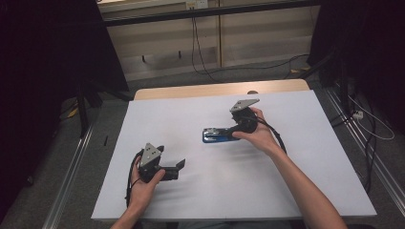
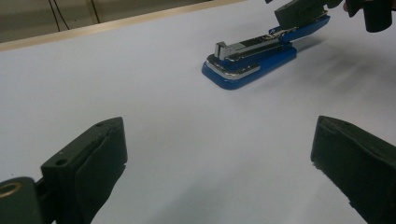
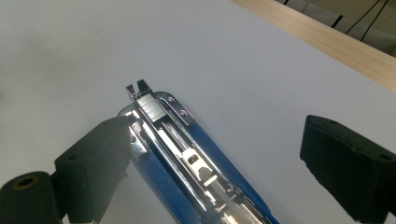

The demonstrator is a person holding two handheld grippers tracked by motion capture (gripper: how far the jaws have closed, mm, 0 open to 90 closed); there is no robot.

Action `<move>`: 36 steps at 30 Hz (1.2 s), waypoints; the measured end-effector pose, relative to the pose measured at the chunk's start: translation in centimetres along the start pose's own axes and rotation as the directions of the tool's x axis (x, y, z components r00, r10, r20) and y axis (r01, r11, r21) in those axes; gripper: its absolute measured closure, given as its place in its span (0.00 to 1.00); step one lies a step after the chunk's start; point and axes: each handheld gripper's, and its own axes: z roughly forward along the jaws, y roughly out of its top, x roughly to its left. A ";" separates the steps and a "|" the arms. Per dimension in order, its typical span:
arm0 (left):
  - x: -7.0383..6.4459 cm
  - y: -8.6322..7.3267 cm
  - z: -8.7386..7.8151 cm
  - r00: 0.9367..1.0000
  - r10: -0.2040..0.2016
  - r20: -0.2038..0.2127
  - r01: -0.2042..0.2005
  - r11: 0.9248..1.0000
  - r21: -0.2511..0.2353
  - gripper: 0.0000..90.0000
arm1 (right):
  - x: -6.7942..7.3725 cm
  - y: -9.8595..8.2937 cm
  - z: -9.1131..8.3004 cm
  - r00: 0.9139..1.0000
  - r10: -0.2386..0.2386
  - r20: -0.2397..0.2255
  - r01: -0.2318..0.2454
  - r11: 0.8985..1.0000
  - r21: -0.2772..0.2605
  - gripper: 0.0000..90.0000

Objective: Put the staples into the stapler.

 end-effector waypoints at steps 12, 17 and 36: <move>0.3 -0.3 -0.3 1.000 -0.014 -0.005 0.014 1.000 -0.001 0.04 | 0.4 -1.6 -1.4 0.986 0.080 0.146 -0.068 0.994 -0.082 0.05; 0.6 -0.2 -0.3 1.000 -0.026 -0.009 0.026 1.000 -0.010 0.04 | 0.0 -2.2 -2.6 0.978 0.119 0.172 -0.098 0.987 -0.127 0.04; 0.2 -0.1 -0.6 1.000 -0.005 -0.015 0.005 1.000 -0.007 0.04 | 0.4 -5.4 -6.8 0.947 0.203 0.251 -0.151 0.966 -0.211 0.04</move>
